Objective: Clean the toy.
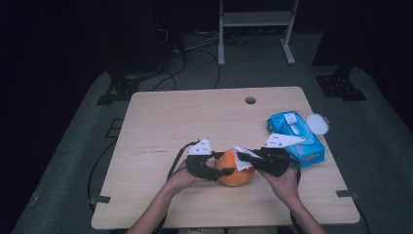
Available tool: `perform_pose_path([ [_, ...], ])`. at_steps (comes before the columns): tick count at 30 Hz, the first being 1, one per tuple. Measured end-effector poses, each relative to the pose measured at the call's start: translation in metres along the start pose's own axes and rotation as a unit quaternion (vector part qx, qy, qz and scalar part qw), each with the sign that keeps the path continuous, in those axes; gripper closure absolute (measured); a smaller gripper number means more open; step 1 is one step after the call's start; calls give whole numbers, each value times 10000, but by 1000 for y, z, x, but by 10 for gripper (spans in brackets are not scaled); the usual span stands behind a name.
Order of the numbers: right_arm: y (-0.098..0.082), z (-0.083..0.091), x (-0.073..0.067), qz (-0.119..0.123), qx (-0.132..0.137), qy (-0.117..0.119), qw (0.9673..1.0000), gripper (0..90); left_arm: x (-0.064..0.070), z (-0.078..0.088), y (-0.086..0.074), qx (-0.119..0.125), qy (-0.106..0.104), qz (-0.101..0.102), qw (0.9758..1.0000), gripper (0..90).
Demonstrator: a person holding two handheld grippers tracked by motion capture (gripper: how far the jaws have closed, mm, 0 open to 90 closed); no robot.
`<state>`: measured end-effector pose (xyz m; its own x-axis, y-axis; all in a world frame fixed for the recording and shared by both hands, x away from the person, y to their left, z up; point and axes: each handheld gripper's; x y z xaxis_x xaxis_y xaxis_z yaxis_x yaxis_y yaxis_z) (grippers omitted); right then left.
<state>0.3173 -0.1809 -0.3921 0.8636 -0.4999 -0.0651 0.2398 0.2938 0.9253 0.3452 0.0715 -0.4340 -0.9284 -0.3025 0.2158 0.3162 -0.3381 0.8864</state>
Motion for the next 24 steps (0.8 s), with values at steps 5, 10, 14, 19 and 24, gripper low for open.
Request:
perform_pose_path([
  [5,9,-13,-15,372,-129,53,9992,797,4,-4,1,-27,64,-132,9999,361],
  [10,1,-5,0,173,-123,-215,9995,799,-3,-1,-3,94,9,11,10000,363],
  [14,-12,6,19,-241,-222,-399,9987,798,-3,1,-1,174,-10,-113,9998,275],
  [19,-13,7,23,-259,-264,-427,9984,796,-14,13,-2,137,-130,-268,9995,116],
  [24,-15,8,29,-325,-247,-408,9983,796,-29,8,-12,-168,-179,-475,9986,110],
])
Point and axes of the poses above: each handheld gripper's, and its own axes: z roughly backward along the jaws, y roughly out of its top, x roughly to its right, and after that the axes turned 6 degrees about z, right-handed
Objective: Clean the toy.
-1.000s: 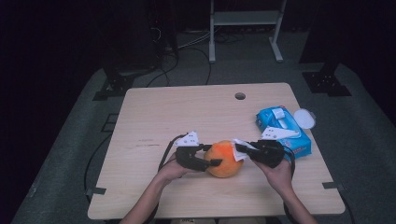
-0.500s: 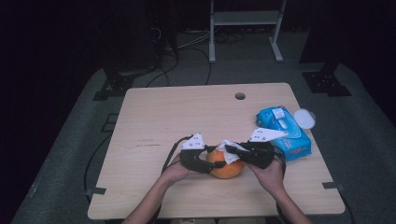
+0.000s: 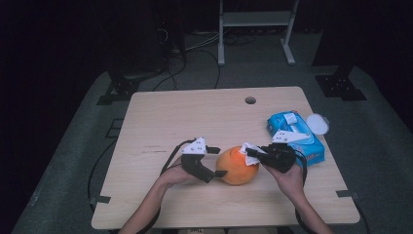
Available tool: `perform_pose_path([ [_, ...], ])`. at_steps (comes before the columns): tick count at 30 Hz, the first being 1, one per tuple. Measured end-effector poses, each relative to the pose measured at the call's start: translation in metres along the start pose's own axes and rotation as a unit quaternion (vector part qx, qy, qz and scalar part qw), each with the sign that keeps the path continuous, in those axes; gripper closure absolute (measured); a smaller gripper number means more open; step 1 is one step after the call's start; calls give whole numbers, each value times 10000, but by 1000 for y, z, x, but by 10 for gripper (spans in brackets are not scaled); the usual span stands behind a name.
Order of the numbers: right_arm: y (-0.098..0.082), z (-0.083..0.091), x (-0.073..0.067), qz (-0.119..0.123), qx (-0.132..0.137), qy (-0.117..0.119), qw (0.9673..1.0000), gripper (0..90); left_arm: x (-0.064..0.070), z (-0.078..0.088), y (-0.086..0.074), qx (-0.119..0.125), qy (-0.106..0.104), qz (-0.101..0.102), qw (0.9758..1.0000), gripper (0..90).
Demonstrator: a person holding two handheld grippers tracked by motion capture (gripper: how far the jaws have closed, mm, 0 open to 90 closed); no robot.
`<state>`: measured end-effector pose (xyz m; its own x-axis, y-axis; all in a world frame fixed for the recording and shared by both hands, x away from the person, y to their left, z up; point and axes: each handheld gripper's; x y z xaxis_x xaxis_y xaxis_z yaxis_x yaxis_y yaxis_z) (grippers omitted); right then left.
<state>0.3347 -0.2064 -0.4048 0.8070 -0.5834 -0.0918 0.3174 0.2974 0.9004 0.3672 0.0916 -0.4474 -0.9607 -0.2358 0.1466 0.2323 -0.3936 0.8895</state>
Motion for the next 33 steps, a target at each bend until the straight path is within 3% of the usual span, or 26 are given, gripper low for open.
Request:
perform_pose_path([
  [3,0,0,3,-19,2,13,10000,794,-9,-10,-3,24,-376,4,9993,104],
  [7,1,-1,3,-17,-7,5,10000,794,-6,-22,-4,-89,-492,-30,9987,89],
  [8,1,-1,3,-32,-5,0,10000,794,-6,-22,-4,-89,-492,-30,9987,142],
  [11,5,0,1,-27,62,-36,10000,796,-2,-9,6,-47,-282,-39,9996,319],
  [14,12,1,2,-32,158,-109,9998,796,2,7,20,50,-62,-76,9999,366],
  [16,14,-2,7,-174,226,-88,9996,796,3,13,26,64,55,-103,9999,380],
  [19,13,-8,14,-376,202,-42,9991,794,8,28,41,-311,700,-512,9957,398],
  [21,12,-12,16,-397,213,-85,9989,794,9,29,43,-478,959,-605,9924,404],
  [24,14,-12,15,-373,282,-145,9988,793,9,25,42,-537,1144,-571,9903,407],
  [25,16,-12,15,-386,310,-169,9986,792,11,20,40,-623,1314,-589,9876,407],
  [26,19,-11,14,-367,368,-208,9984,792,12,16,38,-680,1390,-613,9861,407],
  [27,20,-11,14,-370,380,-234,9983,792,16,8,35,-890,1473,-726,9824,406],
  [33,21,-12,13,-405,349,-90,9985,787,33,-4,30,-984,1437,-777,9816,349],
])
Point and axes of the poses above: each handheld gripper's, and its own axes: z roughly backward along the jaws, y roughly out of its top, x roughly to its right, and after that the axes turned 6 degrees about z, right-handed
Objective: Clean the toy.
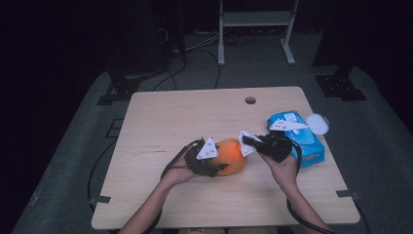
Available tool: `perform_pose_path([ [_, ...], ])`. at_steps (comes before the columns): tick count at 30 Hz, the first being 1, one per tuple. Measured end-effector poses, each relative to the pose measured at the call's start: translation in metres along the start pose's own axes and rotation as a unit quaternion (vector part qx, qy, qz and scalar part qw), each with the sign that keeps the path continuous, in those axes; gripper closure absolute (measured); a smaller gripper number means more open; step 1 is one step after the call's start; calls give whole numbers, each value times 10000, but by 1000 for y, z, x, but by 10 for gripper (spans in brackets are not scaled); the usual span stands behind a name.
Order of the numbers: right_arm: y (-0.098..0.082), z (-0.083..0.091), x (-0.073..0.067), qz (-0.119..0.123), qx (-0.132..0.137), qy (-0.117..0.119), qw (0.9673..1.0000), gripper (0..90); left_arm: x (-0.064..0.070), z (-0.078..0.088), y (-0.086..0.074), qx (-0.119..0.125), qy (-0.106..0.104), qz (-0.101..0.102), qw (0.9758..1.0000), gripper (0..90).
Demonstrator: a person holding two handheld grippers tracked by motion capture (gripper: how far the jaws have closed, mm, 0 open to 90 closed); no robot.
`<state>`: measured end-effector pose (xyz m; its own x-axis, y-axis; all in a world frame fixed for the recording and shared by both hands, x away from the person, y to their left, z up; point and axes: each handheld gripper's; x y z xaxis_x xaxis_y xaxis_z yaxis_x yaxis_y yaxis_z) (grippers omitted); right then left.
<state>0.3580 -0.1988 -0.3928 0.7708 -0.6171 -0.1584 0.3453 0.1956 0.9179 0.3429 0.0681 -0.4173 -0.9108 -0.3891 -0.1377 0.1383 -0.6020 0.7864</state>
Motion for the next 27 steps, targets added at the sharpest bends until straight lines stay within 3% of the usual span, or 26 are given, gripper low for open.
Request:
perform_pose_path([
  [3,-3,-3,-4,67,-153,127,9998,786,7,3,-1,-70,-123,-68,9999,310],
  [4,-4,-4,-5,53,-208,187,9996,786,9,5,-2,-52,-250,15,9997,301],
  [5,-7,-5,-8,117,-378,265,9989,785,9,12,-4,133,-612,186,9979,305],
  [6,-10,-5,-9,145,-516,305,9981,784,10,15,-5,175,-753,211,9968,306],
  [7,-13,-6,-11,168,-606,349,9974,784,10,15,-5,175,-753,211,9968,304],
  [8,-17,-5,-12,144,-644,407,9970,783,10,20,-5,280,-978,273,9944,297],
  [10,-24,0,-14,61,-634,514,9966,783,6,24,-3,438,-1195,444,9909,296],
  [11,-24,0,-14,61,-634,514,9966,783,6,24,-3,438,-1195,444,9909,295],
  [15,-34,9,-20,161,-699,745,9946,783,-9,23,10,775,-1362,643,9855,272],
  [20,-39,13,-25,330,-760,919,9923,781,-19,6,17,579,-1496,634,9850,211],
  [21,-39,13,-25,330,-760,919,9923,781,-19,6,17,579,-1496,634,9850,200],
  [25,-43,18,-25,401,-807,1080,9901,782,-19,-11,13,194,-1631,738,9837,183],
  [27,-44,20,-24,404,-813,1071,9901,782,-18,-13,11,175,-1658,742,9832,180],
])
Point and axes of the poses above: each handheld gripper's, and its own axes: z roughly backward along the jaws, y roughly out of its top, x roughly to its right, and after that the axes turned 6 degrees about z, right-handed
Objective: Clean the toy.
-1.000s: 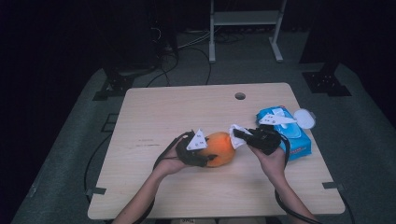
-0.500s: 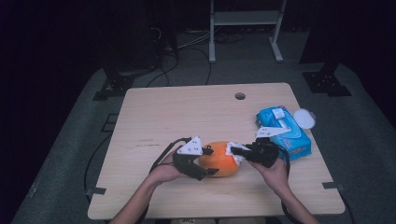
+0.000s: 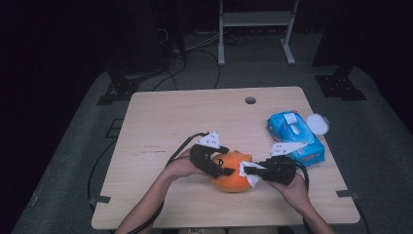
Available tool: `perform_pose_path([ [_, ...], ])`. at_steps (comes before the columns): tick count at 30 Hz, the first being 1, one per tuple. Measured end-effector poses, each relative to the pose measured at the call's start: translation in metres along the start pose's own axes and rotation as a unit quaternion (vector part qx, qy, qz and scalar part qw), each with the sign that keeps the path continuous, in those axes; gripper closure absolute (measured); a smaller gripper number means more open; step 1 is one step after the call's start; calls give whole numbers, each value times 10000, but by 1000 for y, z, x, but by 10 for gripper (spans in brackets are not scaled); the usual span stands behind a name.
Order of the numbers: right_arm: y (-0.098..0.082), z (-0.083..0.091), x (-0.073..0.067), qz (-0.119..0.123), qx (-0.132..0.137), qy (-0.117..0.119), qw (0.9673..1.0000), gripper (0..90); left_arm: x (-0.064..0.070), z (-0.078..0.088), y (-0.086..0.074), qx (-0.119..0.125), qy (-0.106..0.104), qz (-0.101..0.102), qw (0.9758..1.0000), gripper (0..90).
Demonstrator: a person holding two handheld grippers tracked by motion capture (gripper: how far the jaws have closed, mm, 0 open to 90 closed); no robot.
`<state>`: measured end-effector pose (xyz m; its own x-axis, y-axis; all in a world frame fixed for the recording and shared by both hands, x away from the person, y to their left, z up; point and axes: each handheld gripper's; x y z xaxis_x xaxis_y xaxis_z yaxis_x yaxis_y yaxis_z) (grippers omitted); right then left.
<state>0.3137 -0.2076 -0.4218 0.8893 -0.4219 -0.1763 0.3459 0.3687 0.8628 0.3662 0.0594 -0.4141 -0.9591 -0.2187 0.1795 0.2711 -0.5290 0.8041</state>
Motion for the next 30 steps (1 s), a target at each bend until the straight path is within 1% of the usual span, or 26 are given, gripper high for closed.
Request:
perform_pose_path([
  [1,-2,6,1,-18,50,-29,10000,781,1,-3,-3,-17,-26,75,10000,181],
  [2,-2,6,1,-18,50,-29,10000,781,1,-3,-3,-17,-26,75,10000,181],
  [3,-4,14,2,-28,62,-91,9999,780,1,-4,-4,-64,-10,23,10000,186],
  [4,-4,14,2,-28,62,-91,9999,780,2,-5,-5,-73,7,35,10000,186],
  [5,-7,21,3,-24,41,-157,9999,776,4,-9,-7,-146,-31,55,9999,224],
  [6,-9,24,4,-27,27,-195,9998,772,4,-9,-7,-146,-31,55,9999,252],
  [7,-10,28,4,-35,-9,-229,9997,771,8,-13,-10,-161,67,-16,9998,299],
  [9,-15,35,5,-44,-49,-283,9996,769,11,-14,-11,-192,168,-21,9997,395],
  [11,-19,42,7,-40,-124,-368,9992,761,12,-13,-9,-200,254,-34,9995,461],
  [12,-22,45,7,-45,-141,-396,9991,759,12,-13,-9,-200,254,-34,9995,485],
  [13,-24,47,8,-55,-163,-419,9990,757,14,-11,-8,-151,288,-41,9995,507],
  [14,-26,50,8,-47,-191,-456,9988,757,14,-11,-8,-151,288,-41,9995,528],
  [15,-29,52,9,-52,-233,-478,9986,757,15,-9,-7,-18,293,-33,9996,545],
  [16,-29,52,9,-52,-233,-478,9986,757,15,-9,-7,-18,293,-33,9996,560],
  [17,-31,54,9,-57,-257,-507,9984,757,15,-7,-6,107,298,7,9995,560],
  [18,-35,57,10,-82,-299,-540,9981,757,15,-6,-6,153,299,42,9994,569],
  [19,-38,59,12,-101,-338,-585,9977,757,15,-4,-4,204,326,-2,9993,576],
  [22,-43,63,14,-145,-364,-640,9972,757,14,-3,-2,256,382,-2,9989,578],
  [23,-47,66,16,-183,-398,-702,9966,757,11,0,0,294,530,-35,9982,577],
  [24,-49,68,17,-211,-417,-722,9963,758,10,2,2,326,596,-19,9977,577],
  [26,-52,71,19,-215,-444,-774,9958,758,6,6,5,370,718,-51,9967,577],
  [27,-53,72,19,-250,-465,-792,9955,758,4,8,7,416,800,-52,9959,576],
  [28,-55,73,20,-241,-463,-816,9953,758,4,8,7,416,800,-52,9959,575],
  [29,-56,74,21,-267,-466,-821,9952,758,-3,12,10,436,1006,-91,9939,574],
  [30,-57,74,21,-267,-483,-842,9949,757,-3,12,10,436,1006,-91,9939,573],
])
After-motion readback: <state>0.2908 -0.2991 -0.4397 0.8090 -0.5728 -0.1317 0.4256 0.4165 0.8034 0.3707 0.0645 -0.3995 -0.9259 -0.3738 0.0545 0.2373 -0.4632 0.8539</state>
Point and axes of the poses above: each handheld gripper's, and its own axes: z roughly backward along the jaws, y roughly out of its top, x roughly to its right, and after that the axes turned 6 degrees about z, right-handed
